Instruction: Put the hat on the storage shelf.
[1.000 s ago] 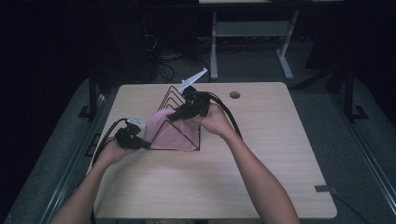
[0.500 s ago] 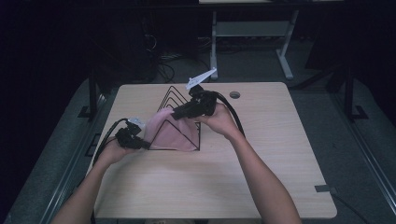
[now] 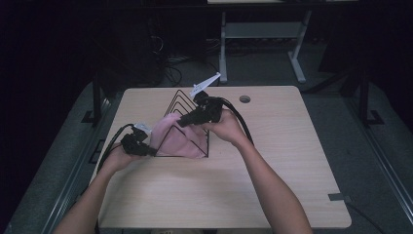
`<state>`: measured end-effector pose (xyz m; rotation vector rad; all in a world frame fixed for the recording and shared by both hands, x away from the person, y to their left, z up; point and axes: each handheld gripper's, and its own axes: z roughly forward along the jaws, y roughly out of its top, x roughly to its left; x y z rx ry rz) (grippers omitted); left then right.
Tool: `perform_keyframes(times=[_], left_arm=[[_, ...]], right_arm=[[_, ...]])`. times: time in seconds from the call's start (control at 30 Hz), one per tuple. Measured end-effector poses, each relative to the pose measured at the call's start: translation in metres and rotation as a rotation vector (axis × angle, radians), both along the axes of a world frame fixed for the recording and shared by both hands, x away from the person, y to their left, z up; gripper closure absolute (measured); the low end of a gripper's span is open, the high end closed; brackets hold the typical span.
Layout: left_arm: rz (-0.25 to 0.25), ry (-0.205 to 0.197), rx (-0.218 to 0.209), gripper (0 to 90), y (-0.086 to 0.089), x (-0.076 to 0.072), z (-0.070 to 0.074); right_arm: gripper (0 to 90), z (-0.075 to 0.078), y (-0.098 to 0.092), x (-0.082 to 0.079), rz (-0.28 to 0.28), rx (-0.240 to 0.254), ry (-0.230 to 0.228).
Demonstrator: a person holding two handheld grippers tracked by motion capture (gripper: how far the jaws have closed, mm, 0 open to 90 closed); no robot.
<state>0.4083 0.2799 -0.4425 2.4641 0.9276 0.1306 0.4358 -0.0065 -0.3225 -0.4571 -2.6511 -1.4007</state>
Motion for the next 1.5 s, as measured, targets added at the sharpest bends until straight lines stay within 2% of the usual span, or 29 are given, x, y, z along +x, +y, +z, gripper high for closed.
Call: perform_keyframes(times=[0.03, 0.17, 0.23, 0.33, 0.43, 0.57, 0.63, 0.73, 0.77, 0.83, 1.0, 1.1, 1.17, 1.3, 1.33, 1.5], left_arm=[[0.009, 0.0, -0.011, 81.2, 0.0, 0.0, -0.001], [-0.001, 0.004, 0.0, 80.7, 0.0, 0.0, 0.0], [0.006, 0.002, -0.012, 80.1, 0.0, -0.001, 0.001], [-0.006, -0.011, 0.0, 76.5, 0.002, -0.001, 0.003], [0.002, -0.01, -0.027, 74.9, 0.003, -0.003, 0.004], [-0.005, -0.014, -0.015, 73.6, 0.005, -0.003, 0.007], [-0.006, -0.02, -0.014, 72.0, 0.006, -0.004, 0.008], [-0.002, -0.03, -0.019, 69.7, 0.007, -0.006, 0.01], [-0.004, -0.033, -0.016, 68.8, 0.008, -0.007, 0.012], [0.001, -0.038, -0.022, 67.3, 0.008, -0.009, 0.014], [0.021, -0.051, -0.041, 64.5, 0.012, -0.014, 0.02], [0.023, -0.058, -0.04, 62.4, 0.015, -0.017, 0.024], [0.028, -0.064, -0.05, 62.2, 0.016, -0.019, 0.026], [0.032, -0.071, -0.054, 60.7, 0.018, -0.024, 0.028], [0.032, -0.072, -0.056, 60.0, 0.018, -0.024, 0.027], [0.043, -0.073, -0.065, 59.0, 0.019, -0.028, 0.028]], right_arm=[[82.4, 0.0, 0.0, 0.0, 0.002, -0.007, -0.001], [82.3, 0.0, 0.0, -0.001, 0.012, -0.023, 0.002], [82.2, 0.0, 0.0, -0.001, 0.019, -0.021, -0.002], [81.4, 0.001, 0.0, -0.002, 0.02, -0.023, -0.011], [79.5, 0.001, 0.0, -0.002, 0.006, -0.019, -0.008], [78.7, 0.0, 0.0, -0.002, 0.005, -0.012, -0.007], [69.7, 0.0, -0.002, -0.002, 0.003, -0.001, -0.009], [65.7, 0.001, -0.004, -0.003, -0.006, 0.005, -0.007], [59.8, 0.002, -0.006, -0.004, -0.011, 0.008, -0.011], [55.8, 0.003, -0.011, -0.006, -0.022, 0.025, -0.028], [48.7, 0.006, -0.025, -0.009, -0.062, 0.043, -0.032], [45.6, 0.007, -0.045, -0.013, -0.106, 0.063, -0.046], [45.2, 0.007, -0.05, -0.014, -0.116, 0.065, -0.047], [41.8, 0.007, -0.069, -0.017, -0.158, 0.053, -0.051], [40.6, 0.006, -0.079, -0.02, -0.182, 0.057, -0.06], [38.5, 0.004, -0.096, -0.023, -0.22, 0.049, -0.064]])
